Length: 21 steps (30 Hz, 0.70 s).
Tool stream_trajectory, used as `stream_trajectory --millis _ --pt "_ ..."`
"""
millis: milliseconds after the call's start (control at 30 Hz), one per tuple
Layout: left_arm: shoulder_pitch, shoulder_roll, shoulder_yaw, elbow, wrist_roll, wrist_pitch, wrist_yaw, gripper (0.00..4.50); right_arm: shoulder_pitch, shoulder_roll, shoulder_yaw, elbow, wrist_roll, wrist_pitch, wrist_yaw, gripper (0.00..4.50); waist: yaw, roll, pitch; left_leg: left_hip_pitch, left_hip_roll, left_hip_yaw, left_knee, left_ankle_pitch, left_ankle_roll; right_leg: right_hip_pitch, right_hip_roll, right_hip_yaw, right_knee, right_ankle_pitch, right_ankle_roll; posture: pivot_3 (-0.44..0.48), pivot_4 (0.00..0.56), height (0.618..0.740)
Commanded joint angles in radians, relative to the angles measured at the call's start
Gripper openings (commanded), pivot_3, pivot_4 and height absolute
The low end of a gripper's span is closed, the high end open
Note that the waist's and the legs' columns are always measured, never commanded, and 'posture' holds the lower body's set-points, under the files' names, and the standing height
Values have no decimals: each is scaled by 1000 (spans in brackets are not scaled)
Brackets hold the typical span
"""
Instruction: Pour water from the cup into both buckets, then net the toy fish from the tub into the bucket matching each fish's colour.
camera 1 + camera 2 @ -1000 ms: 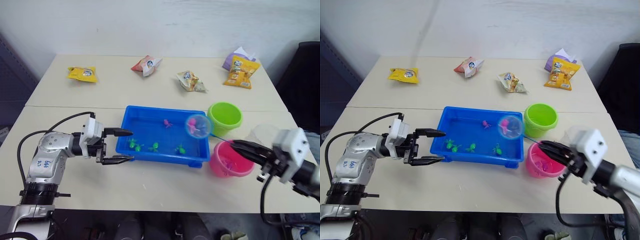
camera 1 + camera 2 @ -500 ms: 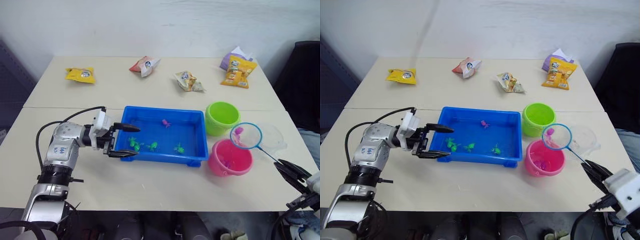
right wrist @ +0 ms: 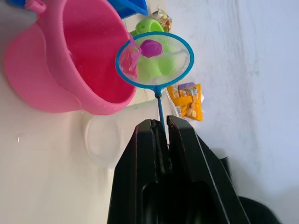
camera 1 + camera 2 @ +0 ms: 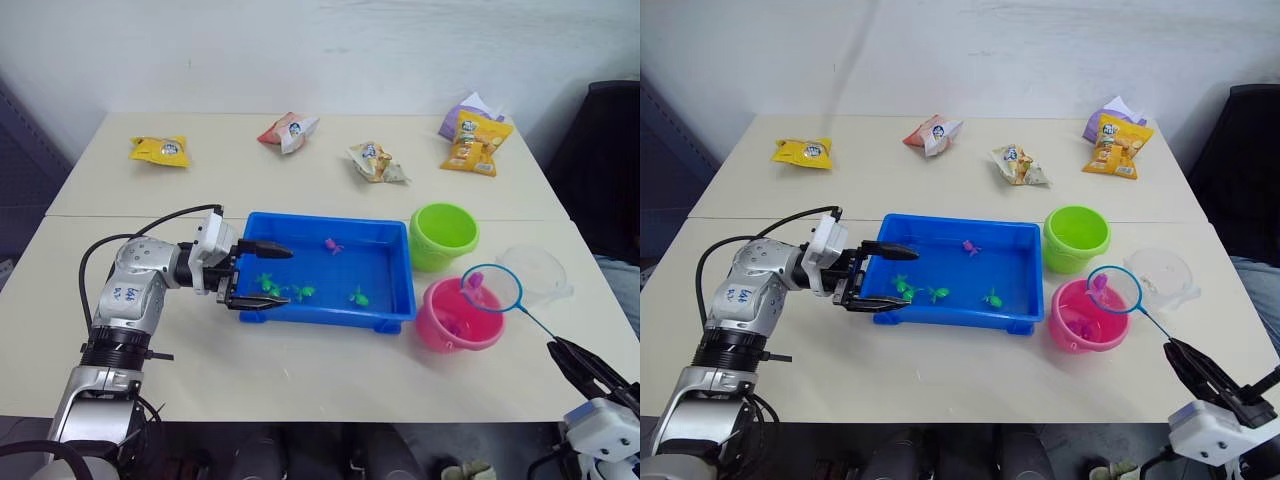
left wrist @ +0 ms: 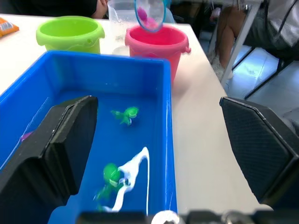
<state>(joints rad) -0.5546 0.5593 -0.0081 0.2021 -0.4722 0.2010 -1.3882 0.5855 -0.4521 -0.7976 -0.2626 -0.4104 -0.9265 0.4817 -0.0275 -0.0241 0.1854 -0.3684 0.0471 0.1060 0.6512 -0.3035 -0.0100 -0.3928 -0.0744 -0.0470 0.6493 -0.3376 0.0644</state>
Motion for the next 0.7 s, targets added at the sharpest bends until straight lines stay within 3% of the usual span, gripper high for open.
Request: stream_trajectory --millis 33,267,700 --pt "15 8 7 -75 -27 30 6 4478 -6 -9 -73 0 -139 -105 -132 0 -1 0 0 0 0 0 0 0 0 0 0 0 0 0 0 0 150 740" --pt "26 -11 -7 -121 -26 52 27 4478 1 -36 -116 -1 -331 -165 -306 0 0 0 0 1 0 0 0 1 -2 0 1 1 2 0 -1 0 150 740" --pt "31 -49 -32 -143 -6 42 47 4478 14 -79 -131 -35 -494 -81 -558 0 -1 0 0 2 0 1 0 2 -3 0 1 2 3 -1 -1 0 150 740"
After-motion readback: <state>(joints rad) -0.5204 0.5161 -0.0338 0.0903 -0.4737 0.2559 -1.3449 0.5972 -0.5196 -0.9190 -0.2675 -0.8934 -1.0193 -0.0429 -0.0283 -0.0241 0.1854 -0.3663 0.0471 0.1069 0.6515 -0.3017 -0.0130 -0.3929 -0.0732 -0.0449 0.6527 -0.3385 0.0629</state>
